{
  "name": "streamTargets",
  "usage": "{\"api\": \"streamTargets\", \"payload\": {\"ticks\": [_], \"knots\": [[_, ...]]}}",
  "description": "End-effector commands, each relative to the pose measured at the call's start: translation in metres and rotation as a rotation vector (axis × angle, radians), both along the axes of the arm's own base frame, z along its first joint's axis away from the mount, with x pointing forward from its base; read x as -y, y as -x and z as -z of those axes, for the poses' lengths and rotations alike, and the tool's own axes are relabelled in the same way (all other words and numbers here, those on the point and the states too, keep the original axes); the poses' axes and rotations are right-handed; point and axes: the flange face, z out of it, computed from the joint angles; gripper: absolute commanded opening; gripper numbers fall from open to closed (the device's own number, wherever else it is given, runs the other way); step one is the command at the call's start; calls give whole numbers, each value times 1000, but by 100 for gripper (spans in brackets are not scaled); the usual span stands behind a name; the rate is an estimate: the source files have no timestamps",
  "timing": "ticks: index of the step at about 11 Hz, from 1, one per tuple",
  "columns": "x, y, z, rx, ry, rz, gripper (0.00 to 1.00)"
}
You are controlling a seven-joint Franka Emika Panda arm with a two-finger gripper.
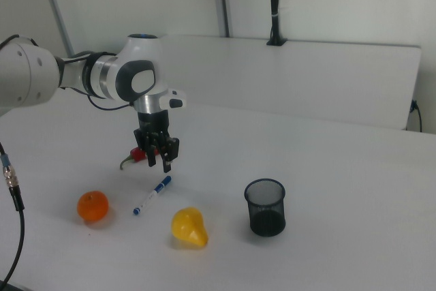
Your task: Take marker pen
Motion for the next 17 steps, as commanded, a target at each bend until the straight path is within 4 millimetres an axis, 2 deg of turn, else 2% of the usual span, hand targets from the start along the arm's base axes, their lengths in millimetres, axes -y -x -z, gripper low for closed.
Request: {"api": "streamTargets", "payload": {"ticks": [1, 2, 4, 10, 14, 17], "knots": [[10, 3, -36, 65, 13, 34, 94], [13, 4, -49, 80, 10, 39, 100], [28, 8, -70, 109, 4, 62, 100], [64, 51, -131, 170, -21, 107, 100], [85, 67, -160, 214, -29, 138, 100], [97, 71, -173, 234, -30, 152, 100]]}}
